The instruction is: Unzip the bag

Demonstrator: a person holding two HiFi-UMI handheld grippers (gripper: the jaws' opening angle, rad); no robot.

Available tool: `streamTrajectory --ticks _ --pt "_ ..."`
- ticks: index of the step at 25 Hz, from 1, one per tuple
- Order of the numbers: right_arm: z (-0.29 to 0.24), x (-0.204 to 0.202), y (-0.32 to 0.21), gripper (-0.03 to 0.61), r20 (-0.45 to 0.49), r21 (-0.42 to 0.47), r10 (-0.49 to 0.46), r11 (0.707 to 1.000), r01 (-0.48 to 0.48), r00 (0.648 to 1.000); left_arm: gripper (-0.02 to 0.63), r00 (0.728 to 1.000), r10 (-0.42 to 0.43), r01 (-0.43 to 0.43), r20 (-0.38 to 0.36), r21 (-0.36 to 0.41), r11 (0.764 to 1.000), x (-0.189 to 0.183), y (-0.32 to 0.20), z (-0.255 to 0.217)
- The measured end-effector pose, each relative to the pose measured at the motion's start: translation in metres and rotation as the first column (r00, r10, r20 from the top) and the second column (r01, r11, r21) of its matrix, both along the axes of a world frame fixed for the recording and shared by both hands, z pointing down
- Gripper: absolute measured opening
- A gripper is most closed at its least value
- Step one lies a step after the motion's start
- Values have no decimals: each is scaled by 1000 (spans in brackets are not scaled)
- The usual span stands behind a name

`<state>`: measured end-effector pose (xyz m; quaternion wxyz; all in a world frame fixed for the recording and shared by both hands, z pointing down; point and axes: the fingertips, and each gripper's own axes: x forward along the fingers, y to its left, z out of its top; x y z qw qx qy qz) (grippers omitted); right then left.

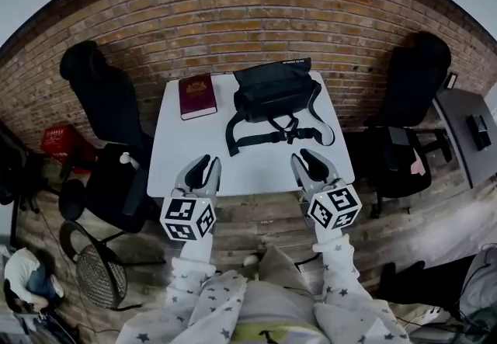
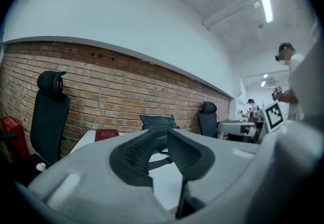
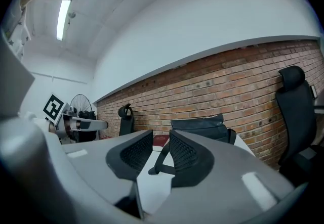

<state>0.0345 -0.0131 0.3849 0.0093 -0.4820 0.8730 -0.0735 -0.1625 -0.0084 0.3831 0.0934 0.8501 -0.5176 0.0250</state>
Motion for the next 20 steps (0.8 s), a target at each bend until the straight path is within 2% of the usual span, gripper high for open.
streamTrajectory --ticks 11,20 --pt "45 -15 -107 144 42 -93 -82 992 85 996 119 1000 -14 14 2 -66 998 14 -107 27" --pt "78 -26 -187 170 70 -187 -170 966 181 983 162 999 -33 35 20 -126 991 25 -197 48"
